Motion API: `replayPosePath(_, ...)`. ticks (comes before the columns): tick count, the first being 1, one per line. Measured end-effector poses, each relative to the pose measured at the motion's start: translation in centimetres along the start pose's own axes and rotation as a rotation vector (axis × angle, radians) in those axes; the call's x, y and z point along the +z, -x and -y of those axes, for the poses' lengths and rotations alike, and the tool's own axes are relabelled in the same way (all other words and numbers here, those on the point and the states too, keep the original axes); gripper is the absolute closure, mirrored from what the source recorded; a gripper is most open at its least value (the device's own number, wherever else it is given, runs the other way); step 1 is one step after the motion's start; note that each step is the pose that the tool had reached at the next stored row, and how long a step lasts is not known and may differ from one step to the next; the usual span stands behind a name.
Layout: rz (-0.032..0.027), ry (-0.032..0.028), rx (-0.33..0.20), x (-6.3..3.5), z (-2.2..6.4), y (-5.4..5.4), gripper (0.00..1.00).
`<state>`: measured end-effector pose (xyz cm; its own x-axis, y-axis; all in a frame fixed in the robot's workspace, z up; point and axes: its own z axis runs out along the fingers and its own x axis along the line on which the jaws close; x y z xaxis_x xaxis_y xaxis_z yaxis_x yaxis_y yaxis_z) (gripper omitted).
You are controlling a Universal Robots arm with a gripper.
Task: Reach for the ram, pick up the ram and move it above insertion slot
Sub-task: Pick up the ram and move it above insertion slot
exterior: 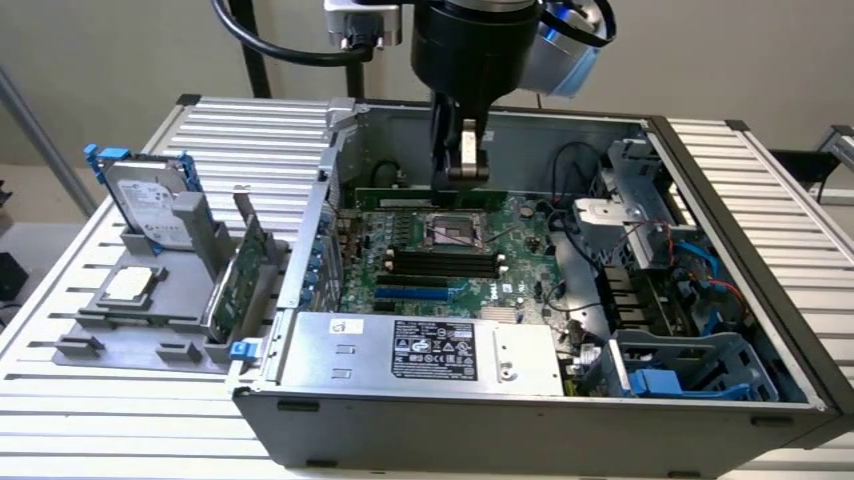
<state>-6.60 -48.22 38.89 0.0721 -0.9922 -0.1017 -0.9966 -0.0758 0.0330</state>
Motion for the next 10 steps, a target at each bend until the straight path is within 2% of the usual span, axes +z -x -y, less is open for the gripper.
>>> replayPosePath(10, 0.0006, -0.0025, 0.025, 0.24, 0.77, 1.11, 0.87)
